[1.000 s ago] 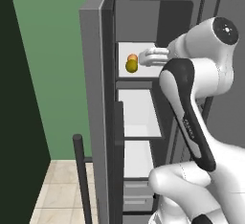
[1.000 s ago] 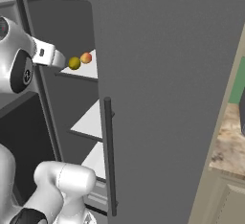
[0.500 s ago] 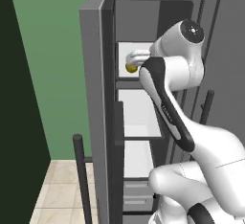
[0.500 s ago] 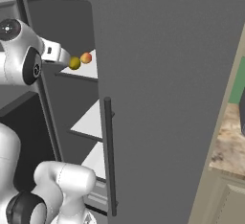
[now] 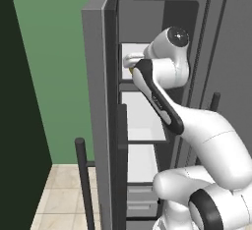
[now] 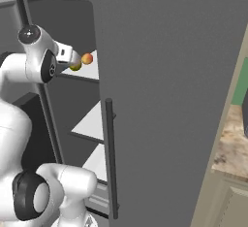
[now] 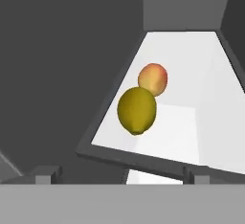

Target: Take the fish, lemon, and mango from the freezer and place them in the bowl on the counter.

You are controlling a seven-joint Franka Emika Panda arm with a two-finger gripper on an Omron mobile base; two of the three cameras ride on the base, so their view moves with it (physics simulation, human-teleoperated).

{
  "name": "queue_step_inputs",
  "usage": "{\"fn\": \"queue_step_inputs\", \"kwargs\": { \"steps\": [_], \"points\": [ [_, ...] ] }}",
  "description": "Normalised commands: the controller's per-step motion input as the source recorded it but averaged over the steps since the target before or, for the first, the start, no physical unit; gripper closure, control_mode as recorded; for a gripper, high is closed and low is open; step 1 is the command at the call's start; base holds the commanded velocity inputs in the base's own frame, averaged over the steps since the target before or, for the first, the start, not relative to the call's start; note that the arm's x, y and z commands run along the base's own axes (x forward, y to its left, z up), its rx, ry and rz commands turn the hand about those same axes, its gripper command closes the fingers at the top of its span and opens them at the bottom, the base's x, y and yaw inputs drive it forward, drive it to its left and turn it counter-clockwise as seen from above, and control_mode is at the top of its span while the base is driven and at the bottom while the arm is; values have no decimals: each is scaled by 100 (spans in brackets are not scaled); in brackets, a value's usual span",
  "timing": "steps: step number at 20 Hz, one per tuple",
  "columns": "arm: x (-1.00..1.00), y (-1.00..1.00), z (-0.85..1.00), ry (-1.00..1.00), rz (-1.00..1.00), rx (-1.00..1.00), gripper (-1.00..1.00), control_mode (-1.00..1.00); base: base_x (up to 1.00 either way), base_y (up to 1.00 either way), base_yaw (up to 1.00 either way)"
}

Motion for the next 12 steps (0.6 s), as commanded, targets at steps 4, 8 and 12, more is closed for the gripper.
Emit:
{"fn": "queue_step_inputs", "kwargs": {
  "steps": [4, 8, 12],
  "points": [
    [74, 0, -12, 1, 0, 0, -100, -100, 0, 0, 0],
    [69, 0, -17, 5, 0, -2, -100, -100, 0, 0, 0],
    [65, 0, -11, 7, 0, 0, -100, -100, 0, 0, 0]
  ]
}}
